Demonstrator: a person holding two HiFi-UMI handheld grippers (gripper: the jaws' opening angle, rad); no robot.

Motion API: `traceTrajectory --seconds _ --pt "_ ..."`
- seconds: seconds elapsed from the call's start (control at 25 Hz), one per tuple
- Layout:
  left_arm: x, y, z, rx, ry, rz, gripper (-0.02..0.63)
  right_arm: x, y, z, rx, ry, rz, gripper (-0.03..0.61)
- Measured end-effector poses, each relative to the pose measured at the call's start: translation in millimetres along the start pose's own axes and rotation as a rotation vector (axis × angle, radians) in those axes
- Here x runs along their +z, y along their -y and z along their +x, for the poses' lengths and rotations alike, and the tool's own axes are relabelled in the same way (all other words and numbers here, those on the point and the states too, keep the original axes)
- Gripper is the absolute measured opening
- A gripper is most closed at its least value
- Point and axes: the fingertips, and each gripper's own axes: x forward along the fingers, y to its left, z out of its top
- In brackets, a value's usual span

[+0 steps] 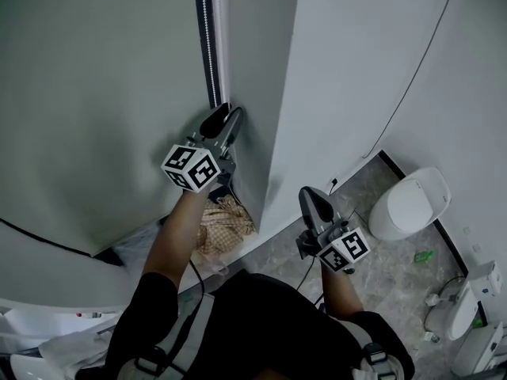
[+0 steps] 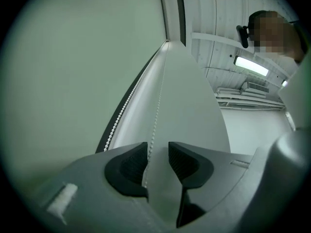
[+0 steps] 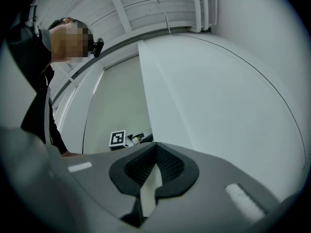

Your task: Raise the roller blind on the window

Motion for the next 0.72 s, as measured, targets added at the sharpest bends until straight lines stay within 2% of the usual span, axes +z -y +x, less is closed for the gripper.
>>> traceTrajectory --seconds 0.12,0.2,0.4,0.72 --pt "4.2 3.6 -3.1 -0.008 0.032 -0.016 0.124 1.8 -2.7 -1.1 -0.001 0.003 -0.005 0.005" --pt "9.5 4.1 -9.7 -0.003 0.067 -0.031 0.021 3.6 -4.4 -2.1 0.000 0.006 -0.008 0.005" --pt "10.8 15.4 -15.3 -0.032 0.033 0.037 0.017 7.0 -7.7 2.4 0.024 0.001 -0.013 0.005" --pt "13.9 36.4 -60.4 -0.035 -0.002 0.107 0.015 20.3 -56.1 59.2 0.175 -0.003 -0.074 0.005"
